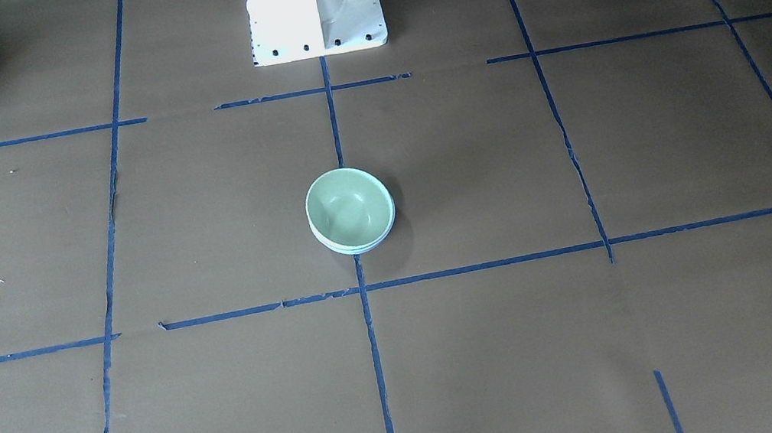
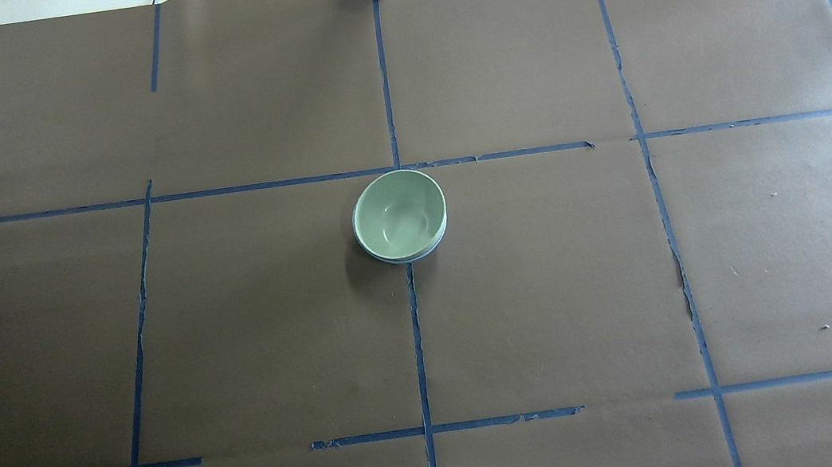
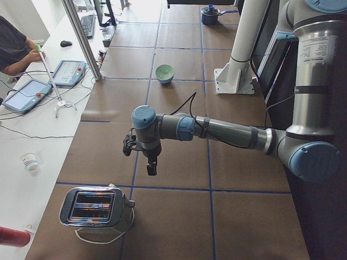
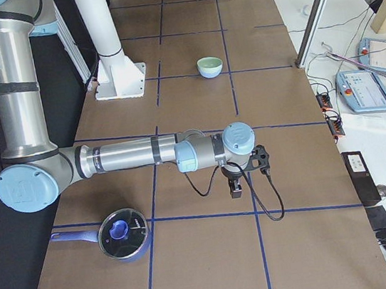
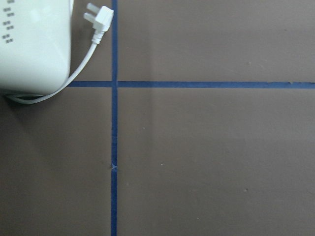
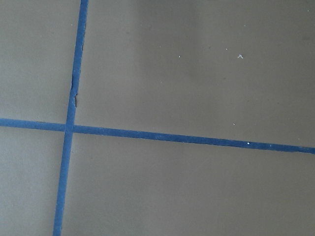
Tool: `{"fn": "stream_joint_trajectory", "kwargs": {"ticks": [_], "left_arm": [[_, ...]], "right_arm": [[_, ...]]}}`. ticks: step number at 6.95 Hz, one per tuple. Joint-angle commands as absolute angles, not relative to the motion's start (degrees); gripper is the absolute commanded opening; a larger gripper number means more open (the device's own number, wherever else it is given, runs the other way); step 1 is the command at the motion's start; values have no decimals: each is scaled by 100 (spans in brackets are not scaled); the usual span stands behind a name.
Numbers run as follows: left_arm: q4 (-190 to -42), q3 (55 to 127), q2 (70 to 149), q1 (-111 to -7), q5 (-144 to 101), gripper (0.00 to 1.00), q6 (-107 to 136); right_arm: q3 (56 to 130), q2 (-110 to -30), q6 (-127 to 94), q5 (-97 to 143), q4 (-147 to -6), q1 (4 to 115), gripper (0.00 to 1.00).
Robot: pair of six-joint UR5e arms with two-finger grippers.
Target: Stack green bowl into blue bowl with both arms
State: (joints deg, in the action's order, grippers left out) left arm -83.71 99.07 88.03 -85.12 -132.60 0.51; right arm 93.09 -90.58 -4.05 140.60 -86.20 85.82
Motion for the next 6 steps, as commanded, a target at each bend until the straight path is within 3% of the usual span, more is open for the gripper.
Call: {"fn": "stream_joint_trajectory", "kwargs": {"ticks": [1, 6], "left_arm": [[-8376, 9554, 8737, -8744, -13298, 100, -913], [-8367, 9484, 8613, -9097, -13702, 100, -888]], "right_arm": [[9273, -9420, -395, 14063, -7881, 8754, 100], [9264, -9501, -483, 14027, -7681, 8754, 100]]}}
